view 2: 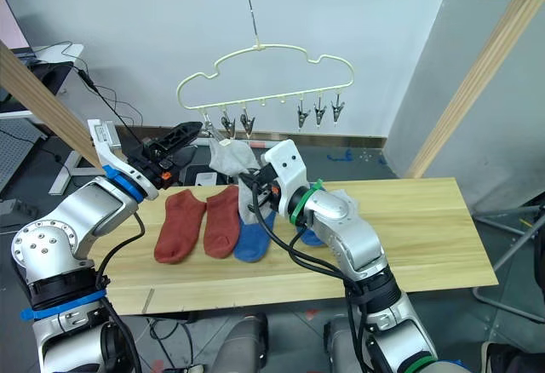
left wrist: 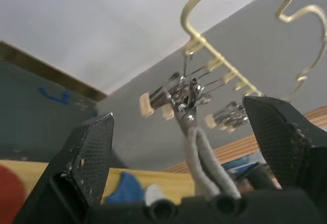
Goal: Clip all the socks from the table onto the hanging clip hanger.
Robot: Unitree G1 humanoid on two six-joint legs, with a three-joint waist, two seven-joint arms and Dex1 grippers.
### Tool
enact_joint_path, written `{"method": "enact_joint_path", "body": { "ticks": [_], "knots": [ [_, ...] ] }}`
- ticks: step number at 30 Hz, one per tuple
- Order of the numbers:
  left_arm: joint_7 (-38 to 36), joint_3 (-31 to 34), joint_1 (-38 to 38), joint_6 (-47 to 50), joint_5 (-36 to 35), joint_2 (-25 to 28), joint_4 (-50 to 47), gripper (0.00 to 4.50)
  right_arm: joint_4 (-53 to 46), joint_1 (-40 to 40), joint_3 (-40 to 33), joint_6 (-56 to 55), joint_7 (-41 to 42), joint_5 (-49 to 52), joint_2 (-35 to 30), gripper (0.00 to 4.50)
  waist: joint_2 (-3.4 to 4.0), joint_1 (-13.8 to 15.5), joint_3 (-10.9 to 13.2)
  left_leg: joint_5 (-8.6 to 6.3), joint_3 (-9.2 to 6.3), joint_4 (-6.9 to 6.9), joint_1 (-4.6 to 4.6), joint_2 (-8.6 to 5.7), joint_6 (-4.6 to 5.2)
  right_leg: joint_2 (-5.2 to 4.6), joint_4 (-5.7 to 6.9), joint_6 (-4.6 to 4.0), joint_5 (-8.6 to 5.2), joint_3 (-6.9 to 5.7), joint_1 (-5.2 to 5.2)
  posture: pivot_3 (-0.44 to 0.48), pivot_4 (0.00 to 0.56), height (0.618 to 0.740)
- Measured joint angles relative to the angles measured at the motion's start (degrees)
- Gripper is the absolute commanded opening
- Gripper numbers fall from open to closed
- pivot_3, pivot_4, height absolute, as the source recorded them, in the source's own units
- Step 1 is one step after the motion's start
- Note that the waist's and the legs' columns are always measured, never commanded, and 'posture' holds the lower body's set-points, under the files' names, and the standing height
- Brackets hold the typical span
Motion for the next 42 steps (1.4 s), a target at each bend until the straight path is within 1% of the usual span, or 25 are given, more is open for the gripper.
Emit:
{"method": "enact_joint_path", "body": {
  "ticks": [2, 5, 8, 9, 14, 17, 22, 23, 24, 27, 28, 33, 39, 42],
  "knots": [
    [-1.1, -0.2, 1.1, -0.6, 2.1, 0.6, -0.9, 4.50, 1.0, 0.4, 0.0, -0.1, 1.5, 0.9, 0.4, 2.10, -0.01, 0.2, 0.0, 0.00, 0.00, 0.00, 0.00, 0.00, 0.00, 0.00, 0.00, 0.00, 0.00, -0.01, 0.00, 0.084, 0.209, 0.740],
    [-4.2, -2.5, 2.7, -1.6, 6.6, 2.5, -3.5, 4.50, 2.2, 1.0, 0.2, -0.2, 3.4, 1.5, -0.4, 3.14, -0.01, 0.8, 0.0, 0.00, 0.00, -0.01, 0.00, 0.00, 0.00, 0.00, 0.00, -0.01, 0.00, -0.01, -0.01, 0.088, 0.206, 0.740],
    [-7.2, -4.4, 4.6, -2.8, 10.7, 2.7, -5.8, 4.50, 2.2, 1.7, 0.2, -0.1, 4.4, 2.1, -1.2, 4.27, -0.01, 1.0, 0.0, -0.01, 0.01, -0.01, 0.00, 0.00, -0.01, 0.00, -0.01, -0.01, 0.00, 0.00, -0.01, 0.083, 0.206, 0.740],
    [-8.1, -5.2, 5.1, -3.0, 11.7, 2.7, -6.3, 4.50, 2.2, 2.0, 0.2, -0.1, 4.4, 2.1, -1.7, 4.46, -0.01, 1.0, 0.0, -0.01, 0.01, -0.01, 0.00, 0.00, -0.01, -0.01, -0.01, -0.01, 0.00, 0.00, -0.01, 0.080, 0.206, 0.740],
    [-13.6, -10.6, 7.1, -5.5, 19.8, 3.5, -10.9, 4.50, 0.8, 5.1, -0.8, -0.1, 4.3, 1.9, -6.0, 4.46, -0.02, 1.3, 0.0, -0.01, 0.03, -0.02, -0.01, -0.02, -0.01, -0.03, -0.03, -0.01, 0.00, 0.01, -0.01, 0.072, 0.207, 0.740],
    [-16.6, -13.5, 7.3, -8.2, 24.9, 3.5, -12.8, 4.50, -2.9, 6.9, -1.6, -0.2, 4.5, 1.6, -10.1, 4.46, -0.02, 1.2, 0.0, -0.01, 0.04, -0.02, -0.01, -0.02, -0.01, -0.02, -0.03, -0.01, 0.00, 0.03, -0.01, 0.065, 0.212, 0.740],
    [-19.8, -18.4, 6.8, -15.9, 36.4, 2.8, -13.2, 4.50, -10.4, 8.6, -6.7, 0.1, 5.9, 3.4, -16.6, 4.46, -0.01, 1.2, 0.0, -0.01, 0.06, -0.02, -0.01, -0.01, 0.00, 0.00, -0.04, -0.01, 0.00, 0.04, -0.02, 0.049, 0.218, 0.740],
    [-20.0, -19.0, 6.4, -17.7, 38.4, 1.8, -13.1, 4.10, -11.7, 8.6, -7.9, 0.1, 6.1, 4.0, -17.6, 4.50, -0.01, 1.2, 0.0, -0.01, 0.06, -0.01, -0.01, -0.01, 0.00, 0.00, -0.05, 0.00, 0.00, 0.04, -0.02, 0.049, 0.218, 0.740],
    [-20.1, -19.7, 6.0, -19.5, 40.4, 0.6, -13.0, 3.90, -12.8, 8.7, -8.8, 0.1, 6.3, 4.7, -18.3, 4.50, -0.01, 1.2, 0.0, -0.01, 0.06, -0.01, -0.01, -0.01, 0.00, 0.00, -0.05, 0.00, 0.00, 0.05, -0.02, 0.042, 0.219, 0.740],
    [-20.8, -22.4, 4.8, -23.9, 45.6, -1.9, -12.5, 2.95, -15.2, 8.6, -10.7, 0.7, 6.4, 6.4, -18.9, 4.50, -0.01, 1.1, 0.0, -0.01, 0.05, -0.01, -0.02, -0.01, 0.00, 0.02, -0.04, -0.01, 0.00, 0.05, -0.02, 0.030, 0.223, 0.740],
    [-20.9, -23.1, 4.3, -25.0, 47.2, -2.5, -12.2, 2.70, -15.8, 8.5, -11.0, 0.9, 6.3, 6.9, -18.9, 4.50, -0.01, 1.0, 0.0, -0.01, 0.05, -0.01, -0.02, 0.00, 0.01, 0.03, -0.04, 0.00, 0.00, 0.05, -0.02, 0.025, 0.223, 0.740],
    [-21.3, -24.8, 2.9, -32.1, 55.1, -4.8, -9.1, 2.70, -16.8, 8.0, -11.1, 1.4, 5.5, 7.7, -18.9, 4.50, -0.01, 0.8, 0.0, -0.01, 0.06, 0.00, -0.02, -0.01, 0.01, 0.04, -0.04, 0.00, 0.00, 0.06, -0.02, 0.003, 0.227, 0.740],
    [-21.9, -24.7, 1.1, -38.8, 60.7, -7.5, -2.5, 2.70, -18.9, 5.2, -12.5, 2.7, 3.9, 10.4, -17.4, 4.50, -0.01, 0.7, 0.0, -0.02, 0.05, 0.08, -0.07, -0.01, 0.02, 0.04, -0.04, 0.02, 0.01, 0.05, -0.02, -0.011, 0.229, 0.740],
    [-22.3, -24.6, 0.8, -41.1, 61.9, -8.8, -0.4, 2.14, -19.3, 4.7, -12.5, 3.4, 3.6, 11.2, -17.4, 4.50, -0.01, 0.7, 0.0, -0.02, 0.03, 0.08, -0.09, -0.01, 0.02, 0.04, -0.04, 0.01, 0.01, 0.02, -0.02, -0.011, 0.229, 0.740]
  ]
}}
